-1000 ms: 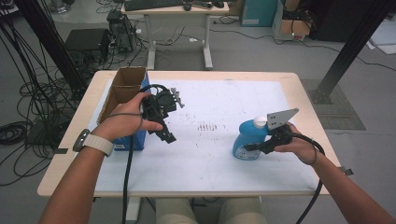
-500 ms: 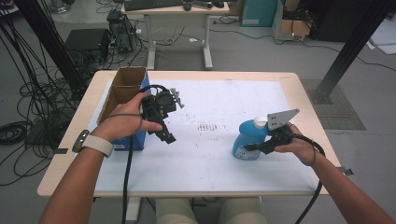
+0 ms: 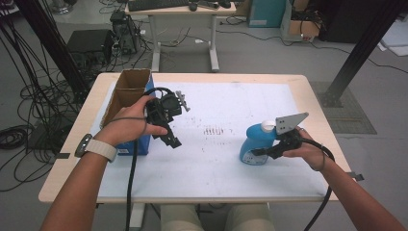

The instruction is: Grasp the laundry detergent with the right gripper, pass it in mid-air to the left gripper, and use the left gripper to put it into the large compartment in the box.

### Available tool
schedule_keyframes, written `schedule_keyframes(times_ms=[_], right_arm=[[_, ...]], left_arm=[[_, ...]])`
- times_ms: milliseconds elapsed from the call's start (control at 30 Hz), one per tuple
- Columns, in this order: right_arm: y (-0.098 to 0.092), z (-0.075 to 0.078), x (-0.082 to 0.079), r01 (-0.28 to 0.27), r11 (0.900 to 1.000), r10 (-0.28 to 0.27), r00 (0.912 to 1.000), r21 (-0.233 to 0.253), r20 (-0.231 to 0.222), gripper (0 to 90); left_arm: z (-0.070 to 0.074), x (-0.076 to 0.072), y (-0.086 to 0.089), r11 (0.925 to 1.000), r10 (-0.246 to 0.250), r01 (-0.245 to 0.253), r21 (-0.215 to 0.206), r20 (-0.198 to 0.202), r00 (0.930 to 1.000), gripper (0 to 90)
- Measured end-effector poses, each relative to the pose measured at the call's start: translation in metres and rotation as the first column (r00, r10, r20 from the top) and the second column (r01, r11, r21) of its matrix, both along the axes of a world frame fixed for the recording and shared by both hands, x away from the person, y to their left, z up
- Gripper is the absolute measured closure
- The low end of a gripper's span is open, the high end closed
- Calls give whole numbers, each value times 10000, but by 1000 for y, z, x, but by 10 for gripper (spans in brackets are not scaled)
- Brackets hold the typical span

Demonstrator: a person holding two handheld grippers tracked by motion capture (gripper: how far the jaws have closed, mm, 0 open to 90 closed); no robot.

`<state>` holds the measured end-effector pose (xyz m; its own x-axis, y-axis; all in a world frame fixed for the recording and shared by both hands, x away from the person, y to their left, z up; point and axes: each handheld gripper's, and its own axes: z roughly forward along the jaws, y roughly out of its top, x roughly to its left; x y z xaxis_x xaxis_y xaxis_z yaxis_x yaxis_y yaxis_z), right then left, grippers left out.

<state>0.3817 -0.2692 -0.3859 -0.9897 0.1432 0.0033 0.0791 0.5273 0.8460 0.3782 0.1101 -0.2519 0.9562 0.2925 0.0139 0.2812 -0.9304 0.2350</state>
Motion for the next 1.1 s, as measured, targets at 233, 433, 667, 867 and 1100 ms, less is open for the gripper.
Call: schedule_keyframes(times_ms=[233, 433, 667, 867, 1100], right_arm=[[1, 1, 0, -43, 10000, 43, 10000, -46, -15, 441], [1, 1, 1, -80, 9999, 81, 9999, -69, 70, 441], [1, 1, 1, -42, 10000, 42, 10000, -52, -10, 440], [1, 1, 0, -19, 9999, 19, 10000, -99, -74, 440], [1, 1, 0, -31, 9999, 30, 9999, -97, -96, 439]], left_arm=[[0, 0, -1, 10000, -5, 5, -1, 3, 10000, 83], [0, 0, -2, 10000, 3, -3, 3, 14, 10000, 84], [1, 0, -1, 10000, 1, -1, 30, 26, 10000, 83], [1, 0, -2, 10000, 8, -8, 7, 29, 10000, 83], [1, 0, -1, 10000, -17, 17, 25, 21, 10000, 84]])
